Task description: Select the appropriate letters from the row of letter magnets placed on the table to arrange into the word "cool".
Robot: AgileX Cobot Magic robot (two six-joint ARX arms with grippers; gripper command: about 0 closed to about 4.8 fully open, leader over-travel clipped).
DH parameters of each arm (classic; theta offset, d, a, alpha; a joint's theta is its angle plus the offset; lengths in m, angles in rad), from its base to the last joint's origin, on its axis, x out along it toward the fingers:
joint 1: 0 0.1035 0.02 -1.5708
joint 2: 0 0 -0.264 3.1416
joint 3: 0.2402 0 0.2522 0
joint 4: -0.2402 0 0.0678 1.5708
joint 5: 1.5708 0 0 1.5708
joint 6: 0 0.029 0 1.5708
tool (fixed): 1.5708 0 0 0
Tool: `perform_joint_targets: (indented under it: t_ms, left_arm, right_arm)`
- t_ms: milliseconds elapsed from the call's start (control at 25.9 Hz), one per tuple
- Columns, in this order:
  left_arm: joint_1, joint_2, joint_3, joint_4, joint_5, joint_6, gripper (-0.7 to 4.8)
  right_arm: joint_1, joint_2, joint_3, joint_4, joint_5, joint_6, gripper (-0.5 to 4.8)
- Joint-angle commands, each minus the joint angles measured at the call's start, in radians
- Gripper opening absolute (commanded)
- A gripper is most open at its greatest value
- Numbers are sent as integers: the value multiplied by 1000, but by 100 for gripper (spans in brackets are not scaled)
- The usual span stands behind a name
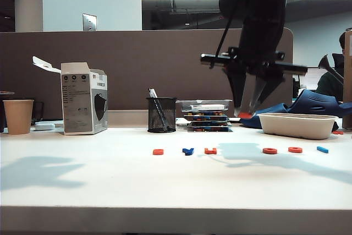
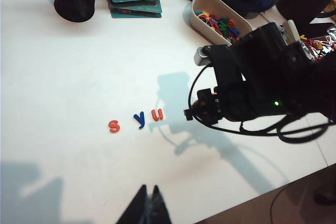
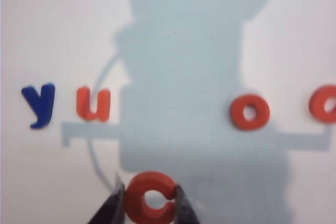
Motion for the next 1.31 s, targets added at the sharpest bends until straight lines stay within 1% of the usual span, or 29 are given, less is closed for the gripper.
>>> perform_joint_targets:
  t_ms: [39, 154, 270, 348, 425, 656, 1274, 1313]
  left_arm:
    - [2, -3, 3, 8, 2, 3, -4]
    - [2, -3, 3, 8, 4, 3, -4]
    - [2, -3, 3, 7, 4, 3, -4]
    - [2, -3, 3, 6, 4, 3, -4]
    - [2, -3, 3, 0, 5, 4, -4]
    - [2, -4, 3, -21, 4, 3, -4]
    - [2, -4, 3, -29, 5, 4, -4]
    - [2, -4, 3, -29, 5, 3, -4]
  right_arm:
    - [53, -25, 4, -55, 33, 28, 94]
    - [120, -26, 3, -73, 71, 57, 94]
    - [186, -24, -9, -59, 106, 121, 94]
    - [239, -21, -52, 13, 90, 181, 94]
    - [277, -10, -126, 82, 72, 206, 94]
    - [280, 26, -189, 114, 72, 226, 94]
    - [287, 64, -189, 100, 71, 225, 95]
    - [287, 64, -189, 100, 71, 225, 124]
